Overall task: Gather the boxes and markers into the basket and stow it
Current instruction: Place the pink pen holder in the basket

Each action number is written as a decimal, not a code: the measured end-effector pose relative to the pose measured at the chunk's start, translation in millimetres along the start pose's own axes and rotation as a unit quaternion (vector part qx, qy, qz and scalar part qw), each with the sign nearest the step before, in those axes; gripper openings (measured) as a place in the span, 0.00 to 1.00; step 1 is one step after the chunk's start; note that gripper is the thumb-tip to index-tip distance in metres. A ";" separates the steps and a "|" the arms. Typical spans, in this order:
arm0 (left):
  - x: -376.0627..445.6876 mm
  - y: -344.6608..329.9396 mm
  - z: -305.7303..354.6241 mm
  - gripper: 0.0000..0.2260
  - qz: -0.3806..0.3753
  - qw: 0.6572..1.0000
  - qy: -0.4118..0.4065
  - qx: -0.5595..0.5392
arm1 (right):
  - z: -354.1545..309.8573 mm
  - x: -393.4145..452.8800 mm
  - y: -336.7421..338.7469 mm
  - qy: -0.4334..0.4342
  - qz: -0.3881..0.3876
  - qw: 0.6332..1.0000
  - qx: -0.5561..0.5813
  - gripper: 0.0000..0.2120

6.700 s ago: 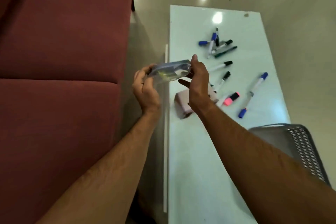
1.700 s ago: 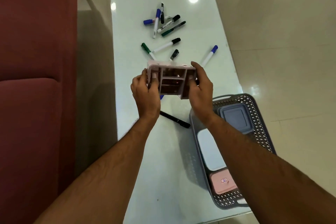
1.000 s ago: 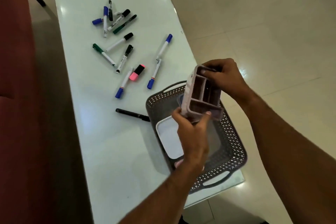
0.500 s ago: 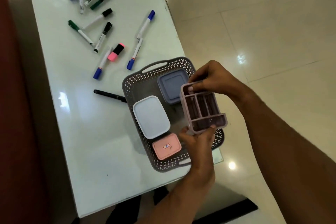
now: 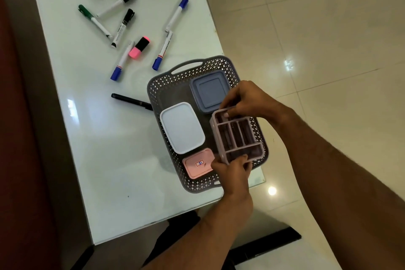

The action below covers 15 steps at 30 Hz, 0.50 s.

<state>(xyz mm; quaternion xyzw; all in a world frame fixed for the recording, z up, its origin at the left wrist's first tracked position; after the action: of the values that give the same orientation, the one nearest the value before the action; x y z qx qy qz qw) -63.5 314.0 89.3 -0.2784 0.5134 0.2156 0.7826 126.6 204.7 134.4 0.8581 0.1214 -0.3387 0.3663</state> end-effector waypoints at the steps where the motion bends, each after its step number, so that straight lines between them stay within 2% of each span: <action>1: 3.4 1.6 -3.4 0.28 0.008 1.000 0.010 0.004 | 1.6 0.6 -3.2 -0.001 0.002 1.000 0.000 0.10; 7: 16.9 1.1 -14.9 0.26 0.029 0.998 0.055 0.000 | 6.3 3.5 -10.1 0.010 0.044 0.999 0.005 0.11; 15: 35.0 3.5 -25.4 0.22 0.014 0.999 0.021 0.034 | 10.1 9.7 -15.2 0.010 0.035 0.999 -0.002 0.12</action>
<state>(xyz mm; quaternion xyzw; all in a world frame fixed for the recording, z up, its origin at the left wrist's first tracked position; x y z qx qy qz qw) -69.8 301.8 48.1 -0.2488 0.5407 0.2025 0.7777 121.9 207.8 114.5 0.8647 0.0956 -0.3167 0.3780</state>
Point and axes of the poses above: each hand's wrist, its own x-axis towards the middle knuckle, its own y-axis out of the back of the hand, z = x × y, the point moved 9 cm from there along x, towards the middle knuckle, and after that the axes turned 8 degrees about -y, right-handed, at the moved point
